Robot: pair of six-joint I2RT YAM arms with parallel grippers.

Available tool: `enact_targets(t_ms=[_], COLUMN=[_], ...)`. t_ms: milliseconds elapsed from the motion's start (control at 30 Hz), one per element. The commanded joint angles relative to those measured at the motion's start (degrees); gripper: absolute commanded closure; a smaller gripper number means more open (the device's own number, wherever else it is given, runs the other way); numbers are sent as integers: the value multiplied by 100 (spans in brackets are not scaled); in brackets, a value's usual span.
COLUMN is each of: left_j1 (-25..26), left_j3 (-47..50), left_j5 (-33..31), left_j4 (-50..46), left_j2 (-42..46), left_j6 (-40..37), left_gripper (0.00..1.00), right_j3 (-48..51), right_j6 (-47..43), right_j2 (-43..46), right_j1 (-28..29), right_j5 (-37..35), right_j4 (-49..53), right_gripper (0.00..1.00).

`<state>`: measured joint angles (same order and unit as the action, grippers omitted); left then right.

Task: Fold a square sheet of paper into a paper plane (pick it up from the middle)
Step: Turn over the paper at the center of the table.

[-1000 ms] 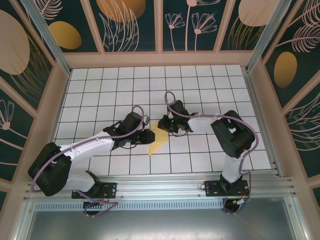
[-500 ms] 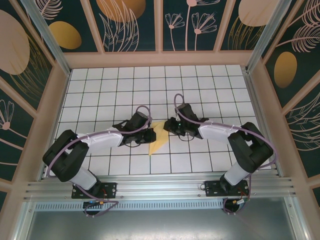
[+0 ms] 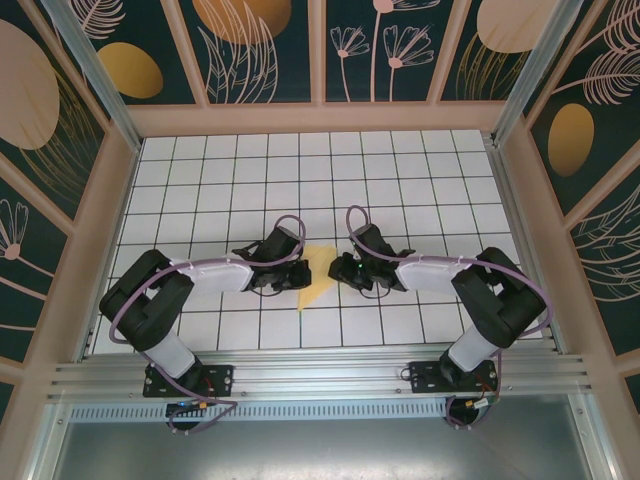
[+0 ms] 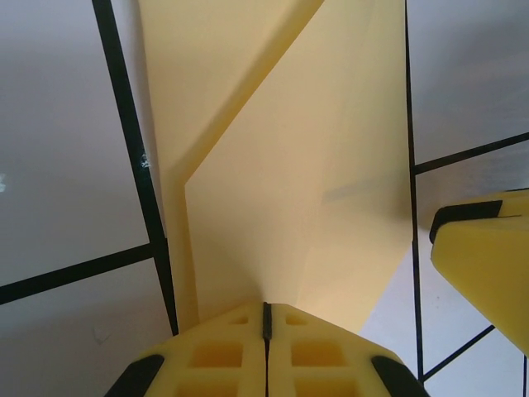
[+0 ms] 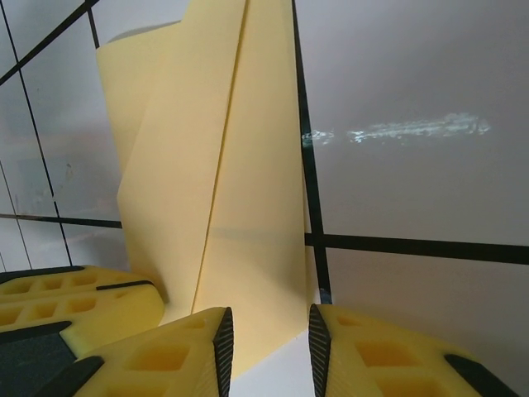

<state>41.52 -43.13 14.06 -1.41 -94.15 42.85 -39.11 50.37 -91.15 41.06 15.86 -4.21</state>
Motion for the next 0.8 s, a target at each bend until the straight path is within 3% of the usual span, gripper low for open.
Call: enact_targets(t_ms=[0, 767], left_j1=[-30, -31], left_j3=[93, 307], left_j5=[-1, 184], left_j4=[175, 367], left_j2=[-93, -130], left_j6=[-119, 4], left_gripper=[94, 94], right_j3=[73, -77], right_j6=[141, 253], right_j2=[60, -343], right_j1=[34, 87], right_j5=[-116, 207], right_j4=[-172, -466], right_gripper=[66, 65])
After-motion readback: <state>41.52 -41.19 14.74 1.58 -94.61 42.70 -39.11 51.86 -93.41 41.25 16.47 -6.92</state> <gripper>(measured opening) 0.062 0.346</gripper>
